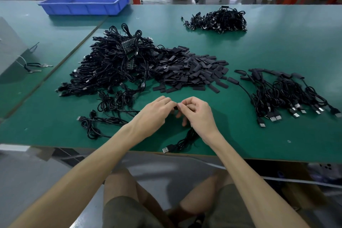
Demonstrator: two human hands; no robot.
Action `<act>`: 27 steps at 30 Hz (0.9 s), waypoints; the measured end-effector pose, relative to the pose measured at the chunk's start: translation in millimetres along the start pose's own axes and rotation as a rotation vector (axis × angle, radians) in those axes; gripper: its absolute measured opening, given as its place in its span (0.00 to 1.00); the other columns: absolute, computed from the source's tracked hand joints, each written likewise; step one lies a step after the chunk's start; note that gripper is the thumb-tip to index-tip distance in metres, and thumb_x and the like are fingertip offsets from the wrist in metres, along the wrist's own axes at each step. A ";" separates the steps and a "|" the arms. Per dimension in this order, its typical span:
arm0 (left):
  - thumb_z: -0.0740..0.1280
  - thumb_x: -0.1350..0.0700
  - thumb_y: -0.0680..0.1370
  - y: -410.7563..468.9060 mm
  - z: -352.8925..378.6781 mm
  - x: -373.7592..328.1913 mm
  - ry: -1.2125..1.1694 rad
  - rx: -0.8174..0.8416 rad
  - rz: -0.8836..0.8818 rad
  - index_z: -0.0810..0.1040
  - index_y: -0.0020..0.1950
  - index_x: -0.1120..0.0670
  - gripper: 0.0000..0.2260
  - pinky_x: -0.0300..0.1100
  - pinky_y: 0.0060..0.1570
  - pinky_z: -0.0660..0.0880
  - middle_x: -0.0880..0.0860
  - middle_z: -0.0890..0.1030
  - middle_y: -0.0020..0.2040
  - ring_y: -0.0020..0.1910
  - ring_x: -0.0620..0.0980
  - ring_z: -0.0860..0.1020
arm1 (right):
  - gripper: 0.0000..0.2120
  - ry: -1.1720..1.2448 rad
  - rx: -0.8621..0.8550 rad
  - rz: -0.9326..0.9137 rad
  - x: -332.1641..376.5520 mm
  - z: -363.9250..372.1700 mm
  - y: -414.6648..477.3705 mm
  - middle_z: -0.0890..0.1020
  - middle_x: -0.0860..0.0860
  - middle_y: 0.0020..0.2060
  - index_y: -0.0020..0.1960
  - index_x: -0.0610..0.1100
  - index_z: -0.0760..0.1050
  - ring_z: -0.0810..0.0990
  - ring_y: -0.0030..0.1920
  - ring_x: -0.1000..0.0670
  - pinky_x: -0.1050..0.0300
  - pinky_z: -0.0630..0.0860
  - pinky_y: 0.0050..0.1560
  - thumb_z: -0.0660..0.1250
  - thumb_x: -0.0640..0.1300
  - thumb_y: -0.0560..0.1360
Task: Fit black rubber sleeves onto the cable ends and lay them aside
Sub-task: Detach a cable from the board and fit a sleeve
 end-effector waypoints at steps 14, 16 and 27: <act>0.61 0.74 0.77 1.8 1.2 12.9 -0.143 -0.046 -0.107 0.80 0.61 0.58 0.19 0.41 0.52 0.76 0.52 0.81 0.51 0.50 0.48 0.75 | 0.04 0.015 0.039 -0.008 -0.4 1.4 0.1 0.88 0.49 0.38 0.49 0.42 0.80 0.84 0.32 0.47 0.50 0.83 0.43 0.71 0.42 0.81; 0.61 0.73 0.78 1.2 2.6 14.5 -0.131 -0.059 -0.116 0.80 0.62 0.58 0.18 0.38 0.51 0.72 0.51 0.81 0.51 0.50 0.48 0.74 | 0.03 0.016 0.046 -0.004 -0.7 1.8 0.2 0.88 0.49 0.38 0.49 0.41 0.80 0.84 0.32 0.47 0.51 0.83 0.42 0.71 0.41 0.81; 0.61 0.72 0.80 0.7 2.2 13.2 -0.187 -0.014 -0.071 0.81 0.63 0.59 0.17 0.48 0.56 0.76 0.52 0.80 0.52 0.53 0.51 0.76 | 0.04 0.026 0.066 -0.001 -1.7 2.6 0.0 0.88 0.50 0.37 0.49 0.41 0.80 0.84 0.31 0.46 0.57 0.80 0.38 0.72 0.42 0.80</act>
Point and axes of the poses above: each hand's wrist, its own y-axis towards the middle knuckle, its own z-axis out of the palm, x = y × z, the point moved 8 cm from there along y, towards the middle knuckle
